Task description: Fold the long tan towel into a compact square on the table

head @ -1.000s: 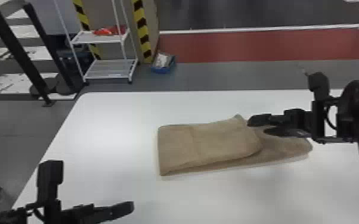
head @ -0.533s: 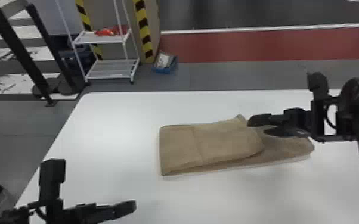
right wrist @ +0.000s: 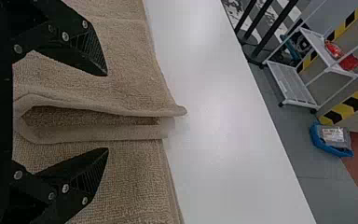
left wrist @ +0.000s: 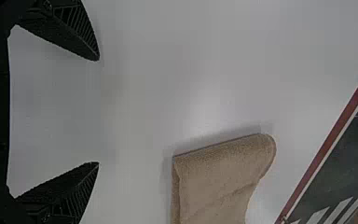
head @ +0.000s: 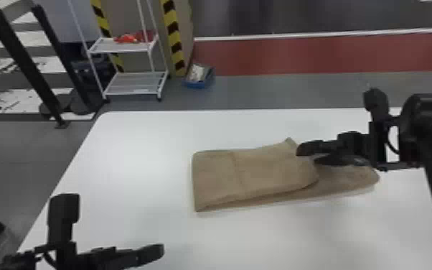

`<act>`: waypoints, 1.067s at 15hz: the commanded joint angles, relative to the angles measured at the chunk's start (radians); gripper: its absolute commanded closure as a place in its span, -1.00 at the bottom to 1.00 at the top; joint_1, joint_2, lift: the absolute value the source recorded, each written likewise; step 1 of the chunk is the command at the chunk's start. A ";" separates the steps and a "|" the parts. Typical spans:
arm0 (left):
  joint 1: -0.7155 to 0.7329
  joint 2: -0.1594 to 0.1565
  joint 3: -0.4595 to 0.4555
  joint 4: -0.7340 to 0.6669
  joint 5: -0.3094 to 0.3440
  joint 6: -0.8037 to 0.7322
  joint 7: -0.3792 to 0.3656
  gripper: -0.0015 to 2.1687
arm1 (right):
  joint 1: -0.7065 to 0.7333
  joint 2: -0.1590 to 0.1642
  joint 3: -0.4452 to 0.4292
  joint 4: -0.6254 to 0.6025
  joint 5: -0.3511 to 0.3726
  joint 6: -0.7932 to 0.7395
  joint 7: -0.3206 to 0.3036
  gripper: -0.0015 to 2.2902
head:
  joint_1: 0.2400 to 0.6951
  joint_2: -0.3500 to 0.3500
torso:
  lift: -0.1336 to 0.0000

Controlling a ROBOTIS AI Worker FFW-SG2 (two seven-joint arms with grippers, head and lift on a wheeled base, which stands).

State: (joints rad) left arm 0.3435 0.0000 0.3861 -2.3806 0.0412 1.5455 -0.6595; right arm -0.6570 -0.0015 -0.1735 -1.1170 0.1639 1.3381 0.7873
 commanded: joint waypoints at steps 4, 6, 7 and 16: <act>0.000 -0.003 0.002 0.004 0.000 -0.003 0.000 -0.92 | -0.007 0.002 0.045 0.000 0.042 0.042 0.000 -0.35 | 1.00 0.39 | -0.87; 0.000 -0.003 0.002 0.009 0.000 -0.006 0.000 -0.92 | -0.012 0.002 0.045 0.014 0.048 0.042 -0.002 -0.18 | 1.00 0.39 | -0.87; 0.000 -0.003 0.002 0.011 0.000 -0.006 0.000 -0.92 | -0.010 0.002 0.045 0.014 0.045 0.042 -0.002 -0.17 | 1.00 0.38 | -0.87; -0.012 -0.003 0.008 0.026 0.000 -0.012 0.000 -0.92 | -0.013 0.002 0.000 -0.038 -0.017 0.088 0.001 -0.02 | 1.00 0.39 | -0.87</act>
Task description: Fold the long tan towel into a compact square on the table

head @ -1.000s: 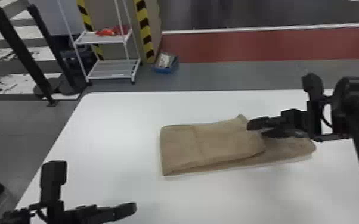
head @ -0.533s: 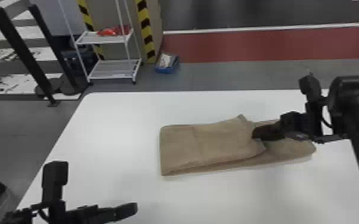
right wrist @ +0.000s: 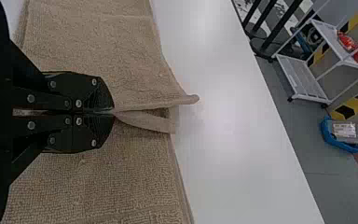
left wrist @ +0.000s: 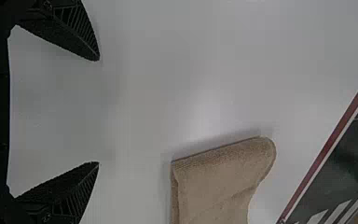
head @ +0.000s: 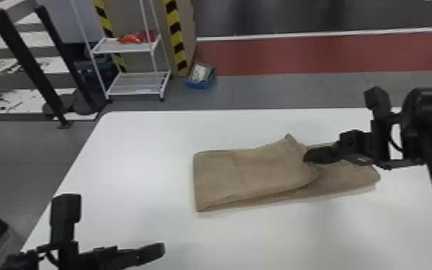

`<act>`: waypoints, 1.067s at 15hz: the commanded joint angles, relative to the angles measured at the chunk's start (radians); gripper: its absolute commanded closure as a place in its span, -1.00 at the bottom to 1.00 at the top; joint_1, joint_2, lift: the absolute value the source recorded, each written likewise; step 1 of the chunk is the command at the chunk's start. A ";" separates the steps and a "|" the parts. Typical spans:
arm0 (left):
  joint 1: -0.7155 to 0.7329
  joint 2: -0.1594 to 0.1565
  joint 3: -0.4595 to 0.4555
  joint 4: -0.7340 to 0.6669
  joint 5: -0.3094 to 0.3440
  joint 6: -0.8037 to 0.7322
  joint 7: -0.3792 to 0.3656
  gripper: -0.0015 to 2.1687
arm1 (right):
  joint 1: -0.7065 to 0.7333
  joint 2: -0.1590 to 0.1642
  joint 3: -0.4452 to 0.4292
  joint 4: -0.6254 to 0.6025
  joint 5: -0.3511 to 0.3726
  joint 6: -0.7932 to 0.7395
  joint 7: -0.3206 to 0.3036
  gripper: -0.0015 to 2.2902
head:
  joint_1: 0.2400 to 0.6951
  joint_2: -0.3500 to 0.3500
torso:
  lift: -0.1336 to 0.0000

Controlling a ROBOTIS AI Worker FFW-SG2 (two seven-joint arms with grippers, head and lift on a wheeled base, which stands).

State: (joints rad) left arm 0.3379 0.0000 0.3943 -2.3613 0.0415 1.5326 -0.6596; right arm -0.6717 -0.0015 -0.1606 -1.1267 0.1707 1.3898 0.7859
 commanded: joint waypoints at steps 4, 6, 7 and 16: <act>-0.011 -0.003 0.009 0.007 0.000 -0.002 -0.002 -0.92 | 0.083 0.002 -0.005 -0.254 -0.027 0.182 0.009 -0.02 | 1.00 0.43 | -0.87; -0.011 -0.003 0.011 0.002 0.001 0.001 -0.005 -0.92 | 0.100 0.002 -0.016 -0.255 -0.017 0.182 0.009 -0.02 | 1.00 0.42 | -0.87; -0.011 -0.003 0.011 0.001 0.001 -0.002 -0.009 -0.92 | 0.101 0.002 -0.019 -0.255 -0.010 0.182 0.009 -0.02 | 1.00 0.42 | -0.87; -0.037 -0.003 -0.015 -0.003 -0.008 0.004 0.003 -0.92 | 0.129 0.002 -0.122 -0.400 -0.053 0.182 0.036 -0.02 | 1.00 0.30 | -0.87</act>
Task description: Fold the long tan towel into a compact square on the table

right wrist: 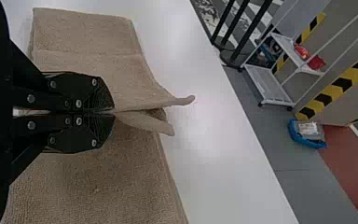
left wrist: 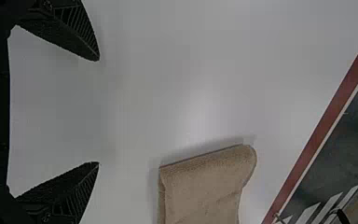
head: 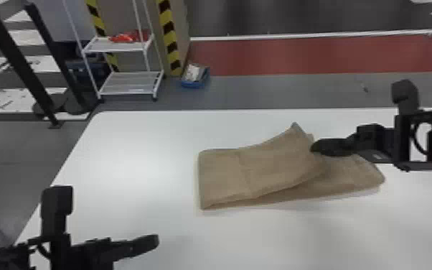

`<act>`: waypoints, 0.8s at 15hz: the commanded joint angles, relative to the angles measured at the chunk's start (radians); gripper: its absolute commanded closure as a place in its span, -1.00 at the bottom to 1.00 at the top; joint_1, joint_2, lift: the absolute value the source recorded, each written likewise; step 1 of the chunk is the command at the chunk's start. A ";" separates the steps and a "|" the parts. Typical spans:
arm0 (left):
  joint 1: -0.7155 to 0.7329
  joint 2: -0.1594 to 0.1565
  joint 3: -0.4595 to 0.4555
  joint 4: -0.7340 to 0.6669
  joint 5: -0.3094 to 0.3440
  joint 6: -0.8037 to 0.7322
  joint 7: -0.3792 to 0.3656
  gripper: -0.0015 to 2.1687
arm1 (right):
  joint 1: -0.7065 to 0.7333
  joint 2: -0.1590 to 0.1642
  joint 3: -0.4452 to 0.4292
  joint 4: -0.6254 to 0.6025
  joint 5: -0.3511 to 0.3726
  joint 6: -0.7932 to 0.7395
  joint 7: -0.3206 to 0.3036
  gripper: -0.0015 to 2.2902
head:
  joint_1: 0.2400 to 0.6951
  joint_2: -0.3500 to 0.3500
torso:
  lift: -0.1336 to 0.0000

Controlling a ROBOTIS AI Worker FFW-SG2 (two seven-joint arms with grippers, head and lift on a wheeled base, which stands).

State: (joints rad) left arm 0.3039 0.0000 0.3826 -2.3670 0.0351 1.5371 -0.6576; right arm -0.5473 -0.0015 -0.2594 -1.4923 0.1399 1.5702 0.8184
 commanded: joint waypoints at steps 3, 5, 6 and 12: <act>-0.008 -0.003 -0.011 0.000 -0.006 0.002 0.004 -0.92 | 0.049 0.002 0.000 -0.056 -0.020 0.002 0.013 -0.02 | 1.00 0.28 | -0.87; -0.019 -0.003 -0.010 0.003 -0.011 0.002 0.007 -0.92 | 0.030 0.002 -0.018 -0.077 -0.042 0.002 0.015 -0.02 | 1.00 0.29 | -0.87; -0.019 -0.003 -0.011 0.005 -0.011 0.002 0.015 -0.92 | 0.047 0.002 -0.006 -0.079 -0.033 0.002 0.016 -0.02 | 1.00 0.28 | -0.87; -0.031 -0.003 -0.031 0.017 -0.021 -0.001 0.021 -0.92 | 0.144 0.002 -0.043 -0.168 -0.083 0.002 0.031 -0.02 | 1.00 0.27 | -0.87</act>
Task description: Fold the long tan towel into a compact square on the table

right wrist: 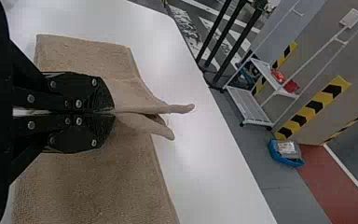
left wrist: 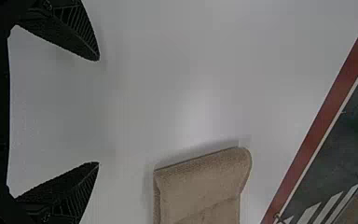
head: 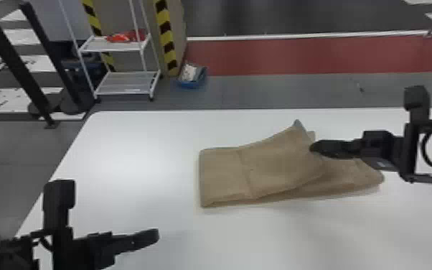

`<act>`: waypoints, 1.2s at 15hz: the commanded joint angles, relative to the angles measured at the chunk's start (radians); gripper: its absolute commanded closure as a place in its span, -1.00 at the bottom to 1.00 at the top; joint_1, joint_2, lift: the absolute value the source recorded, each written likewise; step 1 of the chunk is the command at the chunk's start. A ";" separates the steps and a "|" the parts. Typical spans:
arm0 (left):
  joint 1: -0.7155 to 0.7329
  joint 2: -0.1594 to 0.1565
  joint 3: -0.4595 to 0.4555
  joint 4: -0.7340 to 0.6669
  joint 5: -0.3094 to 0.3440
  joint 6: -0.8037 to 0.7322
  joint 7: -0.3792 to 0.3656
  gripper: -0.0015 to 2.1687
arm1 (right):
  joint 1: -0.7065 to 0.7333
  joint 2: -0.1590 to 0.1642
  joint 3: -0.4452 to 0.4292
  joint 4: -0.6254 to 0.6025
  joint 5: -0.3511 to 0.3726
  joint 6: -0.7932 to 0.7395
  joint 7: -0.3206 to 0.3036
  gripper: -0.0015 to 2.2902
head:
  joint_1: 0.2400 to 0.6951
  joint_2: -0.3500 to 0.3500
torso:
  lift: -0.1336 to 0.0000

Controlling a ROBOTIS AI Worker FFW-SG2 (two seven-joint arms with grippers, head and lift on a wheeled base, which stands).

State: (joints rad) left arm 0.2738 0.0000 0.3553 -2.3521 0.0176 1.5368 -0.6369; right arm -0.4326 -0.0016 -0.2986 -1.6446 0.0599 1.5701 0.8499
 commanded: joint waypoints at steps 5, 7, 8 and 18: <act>-0.012 -0.003 -0.029 0.022 -0.015 0.000 0.014 -0.92 | 0.040 -0.021 -0.080 -0.015 -0.045 0.002 0.008 -0.02 | 1.00 0.21 | -0.87; -0.016 -0.003 -0.030 0.022 -0.016 0.000 0.011 -0.92 | 0.046 -0.040 -0.089 -0.014 -0.034 0.002 0.008 -0.02 | 1.00 0.17 | -0.87; -0.013 -0.003 -0.029 0.019 -0.016 0.000 0.011 -0.92 | 0.057 -0.043 -0.096 -0.015 -0.026 0.002 0.009 -0.02 | 1.00 0.15 | -0.87; -0.013 -0.003 -0.033 0.030 -0.016 -0.003 0.014 -0.92 | 0.055 -0.089 -0.186 -0.060 -0.111 0.002 0.015 -0.02 | 1.00 -0.03 | -0.87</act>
State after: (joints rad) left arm 0.2596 0.0000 0.3224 -2.3252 0.0014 1.5357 -0.6264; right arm -0.3566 -0.0850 -0.4322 -1.7022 -0.0114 1.5701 0.8658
